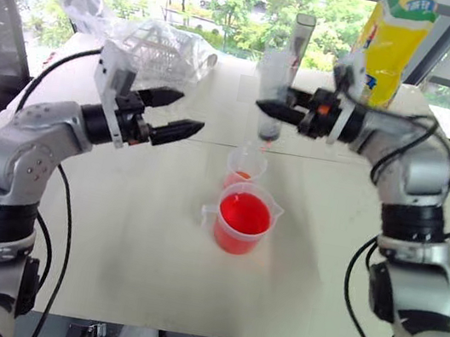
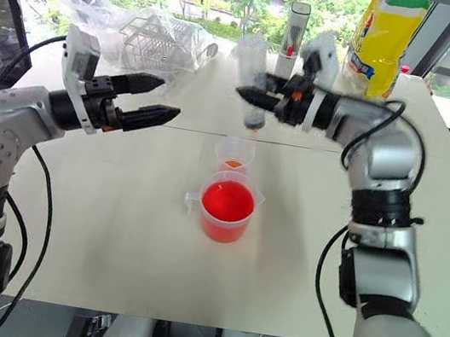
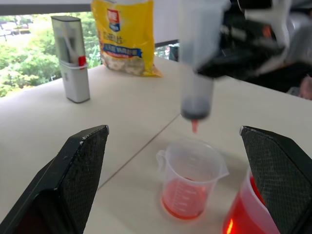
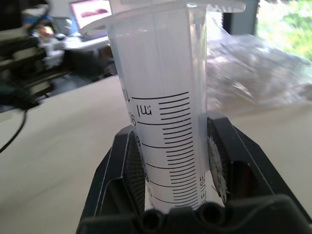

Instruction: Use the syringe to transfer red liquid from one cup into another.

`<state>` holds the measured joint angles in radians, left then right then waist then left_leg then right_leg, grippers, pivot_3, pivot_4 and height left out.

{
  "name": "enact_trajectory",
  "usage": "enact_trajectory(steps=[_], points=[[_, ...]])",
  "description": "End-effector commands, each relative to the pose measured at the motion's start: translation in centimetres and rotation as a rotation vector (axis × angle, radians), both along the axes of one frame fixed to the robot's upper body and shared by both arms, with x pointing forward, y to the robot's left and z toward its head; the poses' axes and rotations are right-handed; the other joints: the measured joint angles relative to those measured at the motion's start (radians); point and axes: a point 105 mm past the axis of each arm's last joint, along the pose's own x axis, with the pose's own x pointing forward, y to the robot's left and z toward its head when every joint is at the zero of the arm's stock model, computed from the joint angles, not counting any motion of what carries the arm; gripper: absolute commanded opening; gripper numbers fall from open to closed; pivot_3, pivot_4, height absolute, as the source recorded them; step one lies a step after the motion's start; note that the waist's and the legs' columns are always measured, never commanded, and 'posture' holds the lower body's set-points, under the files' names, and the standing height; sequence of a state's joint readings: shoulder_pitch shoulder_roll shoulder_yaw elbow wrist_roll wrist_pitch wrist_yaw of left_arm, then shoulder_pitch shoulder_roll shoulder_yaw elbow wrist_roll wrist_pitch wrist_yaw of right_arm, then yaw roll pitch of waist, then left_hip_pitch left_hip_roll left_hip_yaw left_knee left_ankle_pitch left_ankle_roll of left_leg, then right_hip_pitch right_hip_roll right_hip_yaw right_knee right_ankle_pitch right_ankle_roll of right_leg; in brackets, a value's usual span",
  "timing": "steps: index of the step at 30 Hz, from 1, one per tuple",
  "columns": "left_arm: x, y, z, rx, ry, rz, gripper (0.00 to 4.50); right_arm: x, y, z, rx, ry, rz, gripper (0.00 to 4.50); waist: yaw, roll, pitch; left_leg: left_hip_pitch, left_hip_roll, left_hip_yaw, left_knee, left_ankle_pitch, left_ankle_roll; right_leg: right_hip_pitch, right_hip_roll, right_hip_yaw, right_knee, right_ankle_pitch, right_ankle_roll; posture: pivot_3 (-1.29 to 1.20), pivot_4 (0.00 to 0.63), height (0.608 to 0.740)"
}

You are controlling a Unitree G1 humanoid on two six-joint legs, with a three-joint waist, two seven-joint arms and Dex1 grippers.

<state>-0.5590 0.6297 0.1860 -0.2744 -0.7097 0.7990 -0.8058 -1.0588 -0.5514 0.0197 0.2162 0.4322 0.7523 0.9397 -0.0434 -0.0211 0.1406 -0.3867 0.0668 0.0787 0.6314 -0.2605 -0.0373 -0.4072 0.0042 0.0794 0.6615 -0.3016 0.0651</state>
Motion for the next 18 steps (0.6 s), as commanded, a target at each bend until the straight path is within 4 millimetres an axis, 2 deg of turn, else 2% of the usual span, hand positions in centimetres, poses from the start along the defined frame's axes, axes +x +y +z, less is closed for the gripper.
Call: enact_trajectory(steps=[1, 2, 4, 9, 12, 18], points=[[-1.3, -0.8, 0.6, -0.011, -0.039, -0.044, 4.44, -0.1, -1.6, 1.5, -0.037, 0.087, -0.111, 1.39, 0.000, 0.000, 0.000, 0.000, 0.000, 0.000, 0.000, 0.000, 0.000, 0.000, 0.000, 0.000, -0.001, 0.000, -0.001, 0.00, 0.150, 0.740], [-1.4, -0.9, 0.4, -0.029, -0.029, -0.045, 4.44, 0.4, -2.6, 0.9, -0.102, 0.149, -0.194, 1.39, 0.000, 0.000, 0.000, 0.000, 0.000, 0.000, -0.001, 0.000, 0.000, 0.000, 0.000, 0.000, -0.001, 0.000, -0.001, 0.00, 0.150, 0.740], [-1.7, -1.0, 0.4, -0.072, -0.013, -0.049, 4.44, 0.6, -5.1, -1.6, -0.253, 0.337, -0.360, 1.39, 0.001, 0.000, 0.000, 0.000, 0.000, 0.000, -0.001, 0.000, 0.000, 0.000, 0.000, 0.000, -0.001, -0.001, -0.001, 0.00, 0.150, 0.740], [-2.1, -1.3, -0.1, -0.082, -0.004, -0.042, 4.44, -0.7, -8.1, -7.3, -0.450, 0.587, -0.498, 1.39, -0.002, 0.000, 0.000, -0.002, 0.000, 0.000, -0.001, 0.000, 0.000, -0.001, 0.000, 0.001, -0.004, -0.001, -0.001, 0.00, 0.150, 0.740], [-2.1, -1.1, -0.2, -0.078, -0.004, -0.034, 4.44, -1.2, -9.3, -10.3, -0.552, 0.652, -0.542, 1.39, -0.002, 0.000, 0.000, -0.002, 0.000, 0.000, -0.002, 0.000, 0.001, -0.001, 0.001, 0.001, -0.005, -0.001, -0.001, 0.00, 0.150, 0.740], [-2.2, -0.9, -0.3, -0.053, -0.005, -0.025, 4.44, -1.7, -10.0, -14.0, -0.610, 0.770, -0.585, 1.39, -0.002, 0.000, 0.000, -0.003, -0.001, 0.000, -0.001, 0.000, 0.001, -0.002, 0.002, 0.001, -0.004, 0.000, -0.001, 0.00, 0.150, 0.740]])
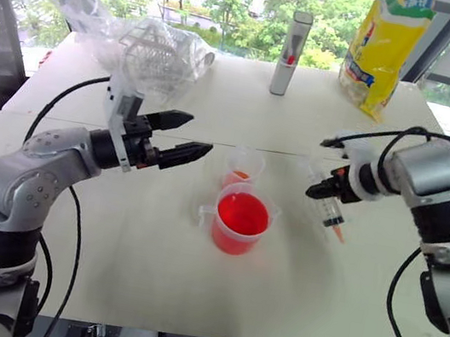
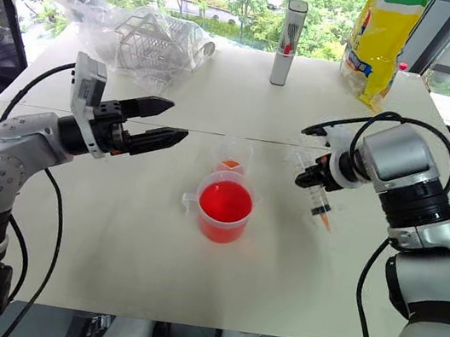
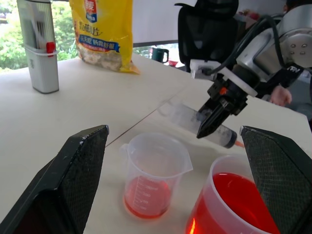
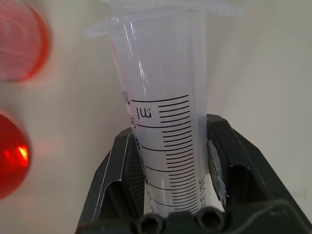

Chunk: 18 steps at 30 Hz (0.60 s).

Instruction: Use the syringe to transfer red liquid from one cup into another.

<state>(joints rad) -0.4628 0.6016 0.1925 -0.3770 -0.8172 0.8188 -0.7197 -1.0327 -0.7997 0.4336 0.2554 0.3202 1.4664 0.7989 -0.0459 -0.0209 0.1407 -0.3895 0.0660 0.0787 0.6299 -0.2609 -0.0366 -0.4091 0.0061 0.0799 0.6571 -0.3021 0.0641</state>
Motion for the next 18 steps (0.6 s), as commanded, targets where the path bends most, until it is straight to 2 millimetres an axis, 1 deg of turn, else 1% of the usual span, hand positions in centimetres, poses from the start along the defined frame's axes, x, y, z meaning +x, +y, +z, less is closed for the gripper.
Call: enact_trajectory(steps=[1, 4, 6, 7, 8, 9, 10, 11, 12, 14, 17, 18], points=[[-0.6, 0.2, 0.9, 0.010, -0.050, 0.001, 4.44, 0.1, -0.2, -0.7, -0.039, 0.001, -0.001, 1.39, 0.001, 0.000, 0.000, 0.000, 0.000, 0.000, 0.000, 0.000, 0.000, 0.000, 0.000, 0.000, 0.000, 0.000, 0.000, 0.00, 0.150, 0.740], [-0.6, 0.1, 0.8, 0.025, -0.051, 0.005, 4.44, 0.3, -0.8, -1.8, -0.063, 0.006, -0.031, 1.39, 0.001, 0.000, 0.000, 0.000, 0.000, 0.000, 0.000, 0.000, 0.000, 0.000, 0.000, 0.000, 0.000, 0.000, 0.000, 0.00, 0.150, 0.740], [-0.8, 0.0, 0.5, 0.047, -0.050, 0.004, 4.50, 0.3, -1.0, -2.2, -0.064, 0.013, -0.046, 2.44, 0.002, -0.001, -0.001, 0.000, 0.000, 0.000, 0.000, 0.000, 0.000, 0.000, 0.000, 0.000, 0.000, 0.000, 0.000, 0.00, 0.150, 0.740], [-0.8, 0.0, 0.3, 0.062, -0.047, 0.003, 4.50, 0.3, -1.0, -2.1, -0.056, 0.013, -0.050, 2.68, 0.002, -0.001, 0.000, 0.000, 0.000, 0.000, 0.000, 0.000, 0.000, 0.001, 0.000, -0.001, 0.000, 0.000, 0.000, 0.00, 0.150, 0.740], [-1.0, 0.0, 0.1, 0.072, -0.044, 0.001, 4.50, 0.4, -1.0, -1.8, -0.046, 0.002, -0.047, 3.32, 0.002, -0.001, 0.000, 0.000, 0.000, 0.000, 0.000, 0.000, 0.000, 0.001, 0.000, -0.001, 0.000, 0.000, 0.000, 0.00, 0.150, 0.740], [-1.0, 0.1, 0.0, 0.076, -0.040, 0.000, 4.50, 0.4, -1.0, -1.4, -0.035, -0.007, -0.047, 3.75, 0.002, -0.001, 0.000, 0.000, 0.000, 0.000, 0.000, 0.000, 0.000, 0.001, 0.000, -0.001, 0.000, 0.000, 0.000, 0.00, 0.150, 0.740], [-1.1, 0.1, 0.0, 0.078, -0.038, 0.000, 4.50, 0.4, -1.0, -1.2, -0.028, -0.012, -0.048, 4.32, 0.002, 0.000, 0.000, 0.000, 0.000, 0.000, 0.000, 0.000, 0.000, 0.001, 0.000, -0.001, 0.000, 0.000, 0.000, 0.00, 0.150, 0.740], [-1.1, 0.1, 0.0, 0.079, -0.037, 0.000, 4.50, 0.5, -1.0, -0.8, -0.020, -0.023, -0.046, 4.47, 0.002, -0.001, 0.000, 0.000, 0.000, 0.000, 0.000, 0.000, 0.000, 0.000, 0.000, 0.000, 0.000, 0.000, 0.000, 0.00, 0.150, 0.740], [-1.1, 0.2, 0.0, 0.080, -0.036, 0.000, 4.50, 0.5, -1.0, -0.5, -0.015, -0.029, -0.046, 4.47, 0.002, 0.000, 0.000, 0.000, 0.000, 0.000, 0.000, 0.000, 0.000, 0.001, 0.000, -0.001, 0.000, 0.000, 0.000, 0.00, 0.150, 0.740], [-1.2, 0.3, -0.1, 0.089, -0.034, -0.002, 4.50, 0.4, -1.2, 0.8, -0.023, -0.085, -0.015, 4.47, 0.002, 0.000, 0.000, 0.000, 0.000, 0.000, 0.000, 0.000, 0.000, 0.000, 0.000, -0.001, 0.000, 0.000, 0.000, 0.00, 0.150, 0.740], [-1.3, 0.5, 0.0, 0.097, -0.030, -0.003, 4.50, -0.1, -1.6, 3.7, -0.021, -0.192, 0.058, 4.47, 0.002, 0.000, 0.000, 0.000, -0.001, 0.000, 0.000, 0.000, 0.000, 0.000, 0.000, -0.001, -0.001, 0.000, 0.000, 0.00, 0.150, 0.740], [-1.4, 0.6, 0.0, 0.101, -0.028, -0.004, 4.50, -0.4, -1.6, 4.9, -0.023, -0.250, 0.112, 4.47, 0.002, 0.000, 0.000, 0.000, 0.000, 0.000, -0.001, 0.000, 0.000, 0.000, 0.000, -0.001, -0.001, 0.000, 0.000, 0.00, 0.150, 0.740]])
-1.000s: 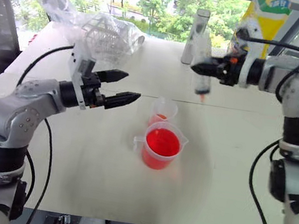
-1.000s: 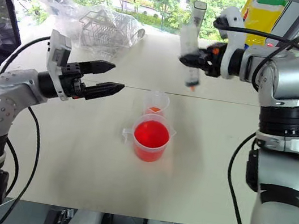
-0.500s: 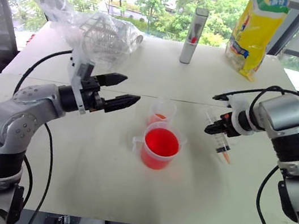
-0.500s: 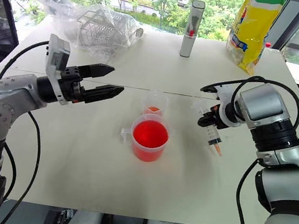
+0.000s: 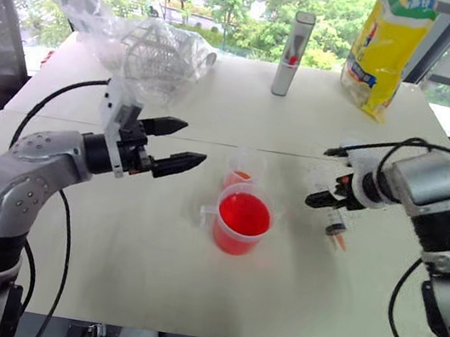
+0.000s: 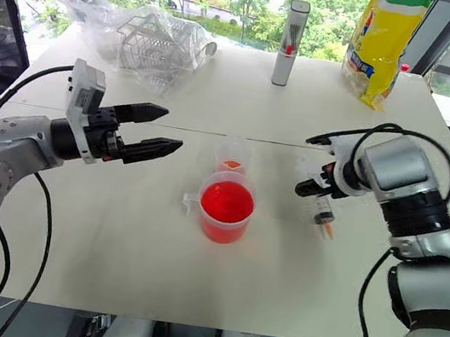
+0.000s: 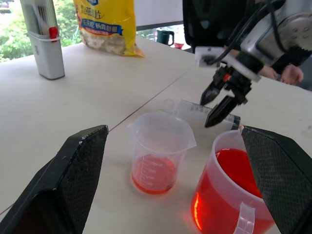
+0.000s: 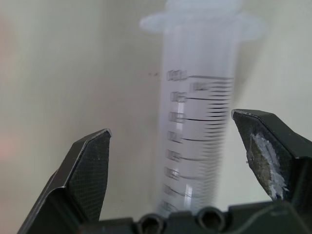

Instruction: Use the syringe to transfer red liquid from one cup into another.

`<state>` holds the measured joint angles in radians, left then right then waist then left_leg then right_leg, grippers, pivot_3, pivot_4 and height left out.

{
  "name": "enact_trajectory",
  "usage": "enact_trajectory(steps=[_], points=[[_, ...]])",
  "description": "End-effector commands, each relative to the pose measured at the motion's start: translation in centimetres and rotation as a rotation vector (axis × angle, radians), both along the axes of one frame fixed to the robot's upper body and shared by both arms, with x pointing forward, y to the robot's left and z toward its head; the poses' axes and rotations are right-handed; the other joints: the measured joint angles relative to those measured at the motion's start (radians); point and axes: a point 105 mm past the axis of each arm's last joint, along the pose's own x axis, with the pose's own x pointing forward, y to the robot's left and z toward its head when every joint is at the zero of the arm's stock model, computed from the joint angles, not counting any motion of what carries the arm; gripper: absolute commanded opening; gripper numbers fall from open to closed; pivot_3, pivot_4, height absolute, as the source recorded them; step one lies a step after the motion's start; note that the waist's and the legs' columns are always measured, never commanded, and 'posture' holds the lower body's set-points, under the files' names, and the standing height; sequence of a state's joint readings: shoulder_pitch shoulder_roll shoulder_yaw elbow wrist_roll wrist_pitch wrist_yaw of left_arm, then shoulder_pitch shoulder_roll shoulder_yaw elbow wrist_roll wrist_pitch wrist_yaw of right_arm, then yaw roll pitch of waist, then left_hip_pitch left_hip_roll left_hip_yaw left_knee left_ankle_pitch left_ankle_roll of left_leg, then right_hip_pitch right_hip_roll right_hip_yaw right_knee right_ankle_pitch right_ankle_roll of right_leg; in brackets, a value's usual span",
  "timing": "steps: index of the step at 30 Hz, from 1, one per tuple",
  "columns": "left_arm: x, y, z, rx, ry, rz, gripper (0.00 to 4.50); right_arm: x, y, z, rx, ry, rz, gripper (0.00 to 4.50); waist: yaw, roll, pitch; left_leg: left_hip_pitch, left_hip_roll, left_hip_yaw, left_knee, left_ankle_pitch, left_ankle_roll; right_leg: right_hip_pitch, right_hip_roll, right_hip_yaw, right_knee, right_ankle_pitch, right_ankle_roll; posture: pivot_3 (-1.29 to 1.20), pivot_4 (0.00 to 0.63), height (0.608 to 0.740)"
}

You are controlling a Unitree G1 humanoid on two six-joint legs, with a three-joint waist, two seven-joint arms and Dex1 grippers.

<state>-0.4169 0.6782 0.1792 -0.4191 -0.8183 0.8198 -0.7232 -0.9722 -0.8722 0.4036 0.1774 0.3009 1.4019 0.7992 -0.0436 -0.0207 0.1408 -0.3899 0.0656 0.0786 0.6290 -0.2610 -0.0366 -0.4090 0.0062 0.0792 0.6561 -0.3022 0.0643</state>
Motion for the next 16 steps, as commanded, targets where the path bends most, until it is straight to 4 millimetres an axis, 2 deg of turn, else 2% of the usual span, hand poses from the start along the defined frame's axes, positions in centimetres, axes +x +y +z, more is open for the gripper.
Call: enact_trajectory(steps=[1, 3, 5, 7, 10, 16], points=[[-0.7, 0.2, 0.8, 0.020, -0.036, -0.015, 4.50, -0.5, 0.4, 5.5, 0.026, -0.226, 0.170, 4.47, 0.000, 0.000, 0.000, 0.000, 0.000, 0.000, 0.000, 0.000, 0.000, 0.000, 0.000, 0.000, -0.001, 0.000, 0.000, 0.00, 0.150, 0.740], [-0.9, 0.5, 0.8, 0.037, -0.034, -0.015, 4.50, -2.0, 1.4, 8.1, 0.063, -0.350, 0.358, 4.47, 0.000, 0.000, 0.000, 0.000, 0.000, -0.001, 0.000, 0.000, 0.000, 0.001, 0.000, -0.001, -0.002, 0.000, 0.000, 0.00, 0.150, 0.740], [-1.2, 0.6, 0.8, 0.049, -0.033, -0.017, 4.50, -4.1, 2.3, 9.6, 0.120, -0.408, 0.523, 4.47, 0.001, 0.000, 0.000, 0.000, 0.000, -0.001, -0.001, 0.000, 0.000, 0.002, 0.000, -0.002, -0.003, 0.000, 0.000, 0.00, 0.150, 0.740], [-1.3, 0.8, 0.8, 0.061, -0.034, -0.016, 4.50, -6.0, 2.4, 10.2, 0.157, -0.429, 0.623, 4.47, 0.000, 0.000, 0.000, 0.001, 0.000, -0.002, -0.001, 0.000, 0.000, 0.003, 0.000, -0.002, -0.004, 0.000, 0.000, 0.00, 0.150, 0.740], [-1.5, 1.1, 1.0, 0.073, -0.036, -0.014, 4.50, -7.5, 1.8, 10.4, 0.161, -0.456, 0.680, 4.47, 0.000, -0.001, 0.000, 0.002, 0.001, -0.002, 0.000, 0.000, 0.000, 0.005, 0.000, -0.002, -0.004, 0.000, 0.000, 0.00, 0.150, 0.740], [-1.8, 1.0, 0.9, 0.088, -0.023, -0.033, 4.50, -7.8, 1.5, 10.4, 0.160, -0.506, 0.675, 4.47, -0.001, -0.001, 0.000, 0.004, 0.001, -0.001, 0.000, 0.000, 0.000, 0.006, -0.001, -0.001, -0.004, 0.000, 0.000, 0.00, 0.150, 0.740]])
